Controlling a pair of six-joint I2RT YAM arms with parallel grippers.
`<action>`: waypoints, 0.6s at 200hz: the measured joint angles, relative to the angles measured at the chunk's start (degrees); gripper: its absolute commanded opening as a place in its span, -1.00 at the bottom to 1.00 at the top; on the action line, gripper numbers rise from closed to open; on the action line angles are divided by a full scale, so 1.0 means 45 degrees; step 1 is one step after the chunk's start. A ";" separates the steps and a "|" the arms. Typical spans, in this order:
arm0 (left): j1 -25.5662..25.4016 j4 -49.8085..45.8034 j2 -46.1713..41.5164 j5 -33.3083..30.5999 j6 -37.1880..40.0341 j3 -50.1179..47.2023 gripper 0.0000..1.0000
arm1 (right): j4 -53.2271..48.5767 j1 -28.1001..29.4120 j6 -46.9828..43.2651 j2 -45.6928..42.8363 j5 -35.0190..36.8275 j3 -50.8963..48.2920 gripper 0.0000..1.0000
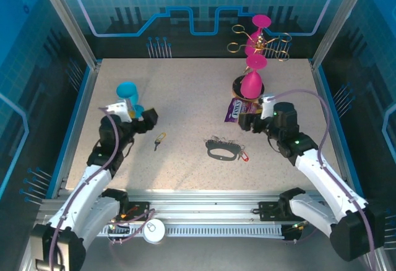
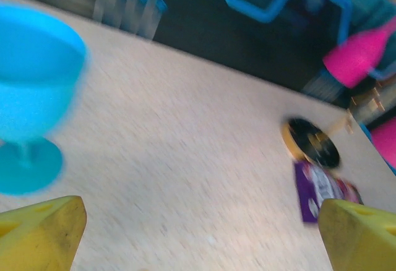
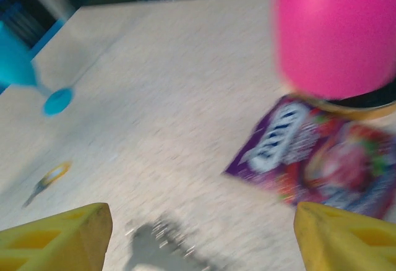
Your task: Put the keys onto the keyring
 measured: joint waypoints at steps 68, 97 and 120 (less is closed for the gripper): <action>-0.2730 -0.2006 0.1603 -0.0121 -0.1821 0.0597 0.94 | -0.4027 0.3852 -0.0719 0.4221 0.0529 0.3526 0.10; -0.2730 -0.2249 0.1452 -0.0554 -0.2667 0.0321 0.96 | -0.5523 0.4537 -0.1477 0.6907 0.0583 0.5323 -0.01; -0.2730 -0.2424 0.1039 -0.0821 -0.3308 -0.0272 0.96 | -0.6659 0.4813 -0.1860 0.8714 0.0714 0.6460 -0.03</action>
